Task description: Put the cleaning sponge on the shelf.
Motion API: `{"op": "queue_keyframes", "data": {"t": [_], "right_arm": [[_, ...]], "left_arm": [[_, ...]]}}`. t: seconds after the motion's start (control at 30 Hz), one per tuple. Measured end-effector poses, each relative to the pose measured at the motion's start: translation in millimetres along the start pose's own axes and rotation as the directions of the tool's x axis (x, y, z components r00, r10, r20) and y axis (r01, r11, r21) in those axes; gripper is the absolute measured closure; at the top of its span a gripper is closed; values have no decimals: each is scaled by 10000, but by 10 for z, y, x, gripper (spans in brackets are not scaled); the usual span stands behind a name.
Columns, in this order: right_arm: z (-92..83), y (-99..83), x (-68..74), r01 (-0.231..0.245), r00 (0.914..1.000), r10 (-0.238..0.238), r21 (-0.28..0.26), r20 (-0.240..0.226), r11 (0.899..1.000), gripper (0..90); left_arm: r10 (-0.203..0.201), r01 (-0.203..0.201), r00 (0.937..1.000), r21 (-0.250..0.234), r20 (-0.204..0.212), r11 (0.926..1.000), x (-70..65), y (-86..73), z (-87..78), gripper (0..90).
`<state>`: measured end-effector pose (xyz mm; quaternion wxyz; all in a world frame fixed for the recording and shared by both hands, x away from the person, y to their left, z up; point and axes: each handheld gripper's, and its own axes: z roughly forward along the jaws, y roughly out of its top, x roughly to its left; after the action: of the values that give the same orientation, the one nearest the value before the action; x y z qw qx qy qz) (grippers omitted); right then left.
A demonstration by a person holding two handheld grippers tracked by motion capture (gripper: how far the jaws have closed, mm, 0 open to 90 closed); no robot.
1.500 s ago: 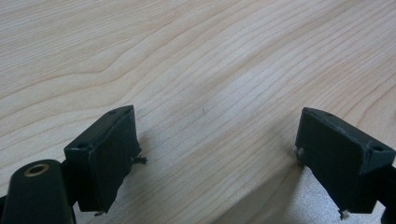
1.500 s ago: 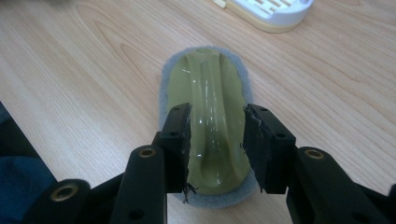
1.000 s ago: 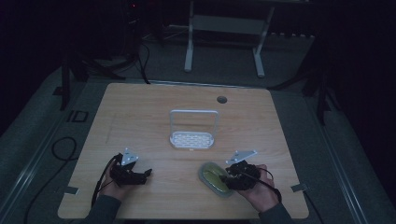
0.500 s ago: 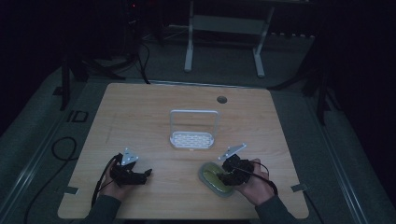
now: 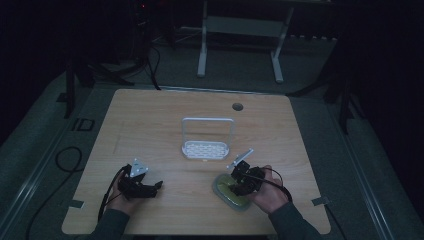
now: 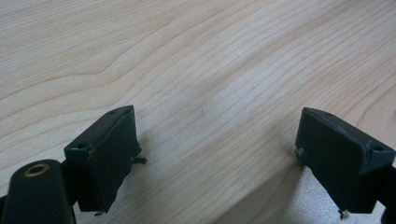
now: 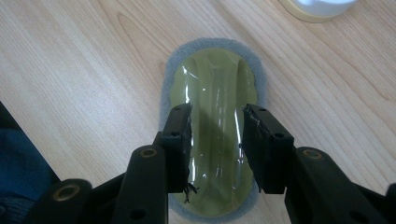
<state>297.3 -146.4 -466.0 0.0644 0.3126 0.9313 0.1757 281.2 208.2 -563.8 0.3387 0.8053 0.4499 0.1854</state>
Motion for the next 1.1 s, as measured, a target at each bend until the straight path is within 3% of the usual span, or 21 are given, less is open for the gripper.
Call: {"op": "queue_keyframes", "data": {"t": [0.4, 1.1], "right_arm": [[54, 129, -46, 216, 9995, -197, 810, -234, 9965, 621], [170, 279, -103, 680, 9963, -534, 2365, -675, 9692, 651]], "left_arm": [[-9, 9, 10000, -12, -1, 10000, -1, 0, 1, 134], [-6, 6, 10000, -6, 1, 10000, -1, 0, 0, 134]]}}
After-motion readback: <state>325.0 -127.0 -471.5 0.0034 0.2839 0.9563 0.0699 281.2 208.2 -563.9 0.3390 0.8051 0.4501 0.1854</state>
